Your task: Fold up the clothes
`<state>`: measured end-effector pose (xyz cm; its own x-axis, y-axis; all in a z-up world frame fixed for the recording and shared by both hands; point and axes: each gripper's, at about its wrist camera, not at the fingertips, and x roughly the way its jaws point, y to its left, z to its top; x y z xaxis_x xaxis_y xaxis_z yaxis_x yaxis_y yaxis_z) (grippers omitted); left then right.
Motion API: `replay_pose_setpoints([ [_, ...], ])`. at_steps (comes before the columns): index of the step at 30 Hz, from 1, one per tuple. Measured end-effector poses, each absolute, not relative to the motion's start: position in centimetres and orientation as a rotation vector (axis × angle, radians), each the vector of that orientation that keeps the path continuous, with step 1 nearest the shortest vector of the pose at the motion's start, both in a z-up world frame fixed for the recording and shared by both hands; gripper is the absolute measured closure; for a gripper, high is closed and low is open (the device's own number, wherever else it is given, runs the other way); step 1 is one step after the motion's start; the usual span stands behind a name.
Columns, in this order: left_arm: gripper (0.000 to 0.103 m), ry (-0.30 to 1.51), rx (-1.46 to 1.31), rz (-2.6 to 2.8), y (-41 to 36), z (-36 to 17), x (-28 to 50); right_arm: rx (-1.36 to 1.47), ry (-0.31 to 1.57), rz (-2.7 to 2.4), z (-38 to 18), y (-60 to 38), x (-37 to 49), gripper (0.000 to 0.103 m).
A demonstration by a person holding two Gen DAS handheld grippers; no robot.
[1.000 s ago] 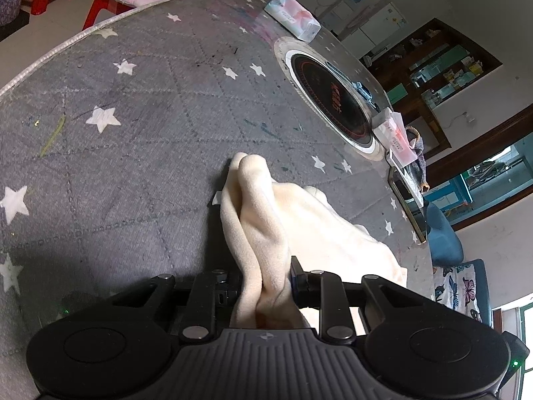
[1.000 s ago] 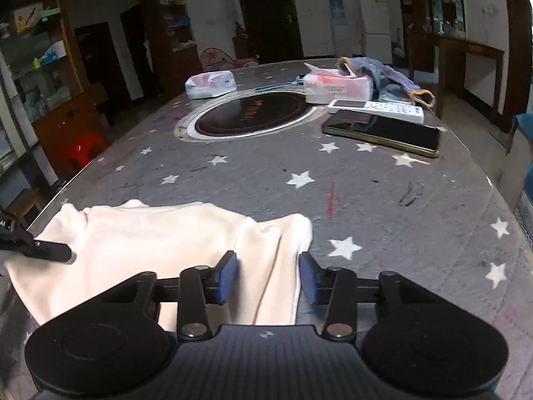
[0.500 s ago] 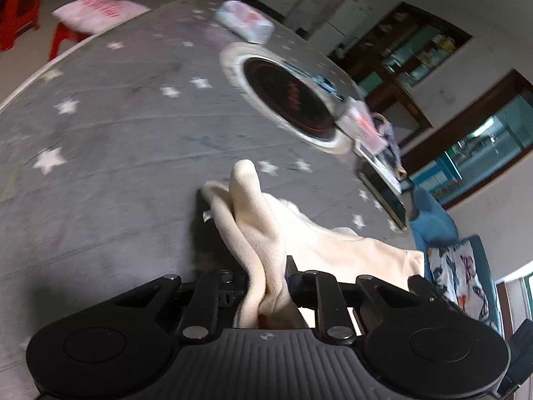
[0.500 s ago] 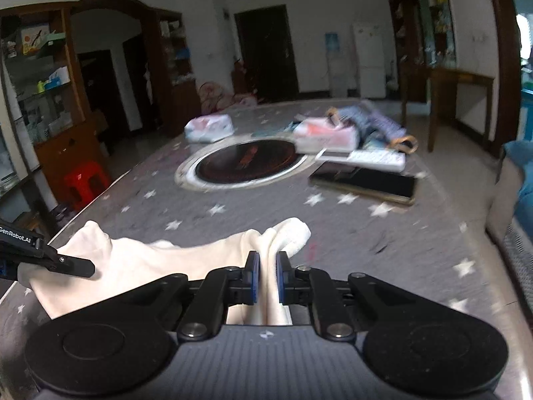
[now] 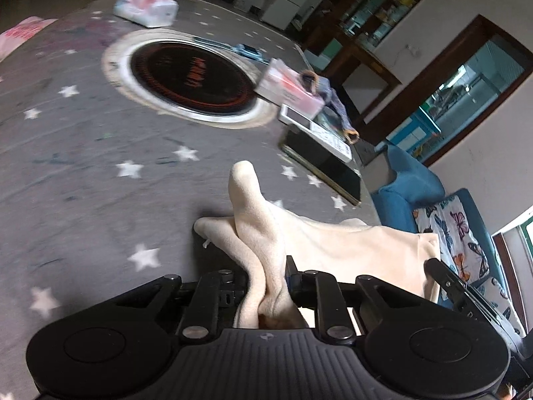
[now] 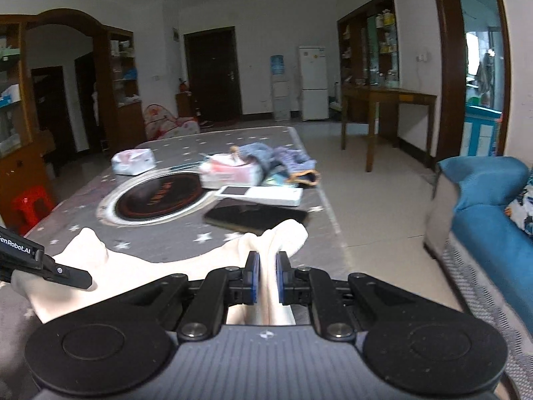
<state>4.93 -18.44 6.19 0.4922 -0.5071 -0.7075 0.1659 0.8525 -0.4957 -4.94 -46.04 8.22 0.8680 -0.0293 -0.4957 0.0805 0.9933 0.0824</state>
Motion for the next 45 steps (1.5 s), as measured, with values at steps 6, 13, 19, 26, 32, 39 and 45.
replay_pose_setpoints([
  [6,0.083,0.982,-0.344,-0.419,-21.4,5.5,6.2,0.1,0.539,-0.098,7.5,-48.8,-3.4,0.094],
  [13,0.065,1.042,-0.26,-0.356,-22.1,3.2,6.7,0.109,0.626,-0.156,4.5,-51.1,-1.6,0.091],
  [19,0.047,0.973,-0.189,-0.291,-21.4,4.4,7.1,0.129,0.637,-0.099,4.1,-51.2,-1.6,0.091],
  [26,0.043,0.938,-0.122,-0.296,-22.9,5.0,8.3,0.136,0.666,-0.012,3.8,-49.5,0.4,0.079],
  [32,0.037,0.959,-0.069,-0.297,-24.6,3.4,9.6,0.107,0.712,-0.018,2.2,-48.8,2.0,0.071],
  [39,0.019,0.902,0.011,-0.306,-25.0,3.6,8.1,0.096,0.697,-0.024,2.5,-48.6,1.3,0.061],
  [45,0.003,0.778,0.08,-0.324,-25.0,5.7,5.0,0.101,0.681,-0.021,3.2,-48.1,-0.3,0.048],
])
